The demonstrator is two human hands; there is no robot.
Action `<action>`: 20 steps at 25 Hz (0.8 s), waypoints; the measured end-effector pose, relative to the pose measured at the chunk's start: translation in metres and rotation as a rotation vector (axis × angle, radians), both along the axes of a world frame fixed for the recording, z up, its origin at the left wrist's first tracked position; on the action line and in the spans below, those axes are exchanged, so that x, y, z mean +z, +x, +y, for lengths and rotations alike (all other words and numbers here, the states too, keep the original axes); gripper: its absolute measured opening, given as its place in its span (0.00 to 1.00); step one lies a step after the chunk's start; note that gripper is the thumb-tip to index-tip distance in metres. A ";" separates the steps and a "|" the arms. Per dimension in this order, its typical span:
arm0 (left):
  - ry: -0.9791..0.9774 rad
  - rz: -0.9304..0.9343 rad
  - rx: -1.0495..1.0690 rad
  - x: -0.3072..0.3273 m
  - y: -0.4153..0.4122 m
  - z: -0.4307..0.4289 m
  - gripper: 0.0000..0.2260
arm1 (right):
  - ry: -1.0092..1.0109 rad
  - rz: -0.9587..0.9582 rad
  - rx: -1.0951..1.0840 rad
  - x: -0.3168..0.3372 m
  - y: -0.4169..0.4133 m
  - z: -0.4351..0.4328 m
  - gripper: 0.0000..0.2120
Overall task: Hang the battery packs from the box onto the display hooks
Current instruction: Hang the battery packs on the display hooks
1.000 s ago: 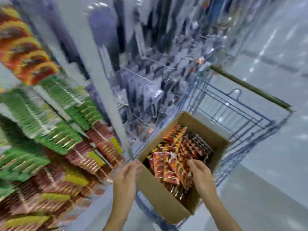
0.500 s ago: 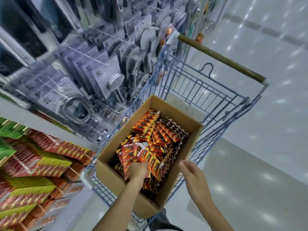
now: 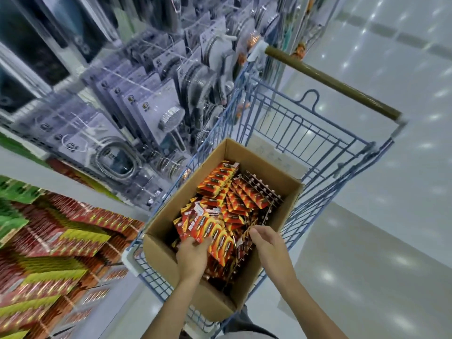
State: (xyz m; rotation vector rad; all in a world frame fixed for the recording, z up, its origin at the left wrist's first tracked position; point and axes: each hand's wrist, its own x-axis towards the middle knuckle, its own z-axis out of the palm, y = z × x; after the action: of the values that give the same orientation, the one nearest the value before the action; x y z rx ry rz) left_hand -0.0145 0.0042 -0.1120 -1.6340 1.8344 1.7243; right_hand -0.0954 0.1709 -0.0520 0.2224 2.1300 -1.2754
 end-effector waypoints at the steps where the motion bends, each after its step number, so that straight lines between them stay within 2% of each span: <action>1: -0.001 0.046 0.027 0.016 0.008 -0.004 0.06 | 0.021 -0.038 0.024 -0.006 -0.006 -0.010 0.08; 4: 0.001 0.182 0.148 0.064 0.032 -0.018 0.01 | 0.097 -0.218 0.163 -0.042 -0.024 -0.050 0.16; 7: 0.066 0.303 0.278 0.095 0.051 -0.036 0.04 | 0.171 -0.324 0.230 -0.078 -0.030 -0.088 0.22; 9: 0.130 0.335 0.389 0.105 0.064 -0.048 0.06 | 0.350 -0.338 0.228 -0.094 -0.027 -0.106 0.37; 11: 0.163 0.352 0.435 0.110 0.078 -0.059 0.07 | 0.498 -0.270 0.209 -0.104 -0.023 -0.112 0.47; 13: 0.174 0.353 0.460 0.113 0.091 -0.066 0.07 | 0.517 -0.249 0.214 -0.112 -0.021 -0.108 0.50; 15: 0.180 0.353 0.482 0.114 0.103 -0.070 0.08 | 0.422 -0.275 0.188 -0.115 -0.017 -0.100 0.53; 17: 0.208 0.365 0.502 0.117 0.111 -0.074 0.08 | 0.231 -0.307 0.122 -0.097 -0.011 -0.095 0.47; 19: 0.233 0.376 0.516 0.120 0.119 -0.078 0.08 | 0.051 -0.337 0.040 -0.072 -0.003 -0.089 0.30; 20: 0.241 0.392 0.516 0.123 0.123 -0.080 0.09 | -0.005 -0.358 0.017 -0.059 0.002 -0.086 0.27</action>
State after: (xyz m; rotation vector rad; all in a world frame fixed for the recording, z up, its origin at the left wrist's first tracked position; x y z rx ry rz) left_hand 0.1081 -0.0759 0.0108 -1.8790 1.3131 2.5199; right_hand -0.0930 0.0851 -0.1108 0.3973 1.8192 -1.1348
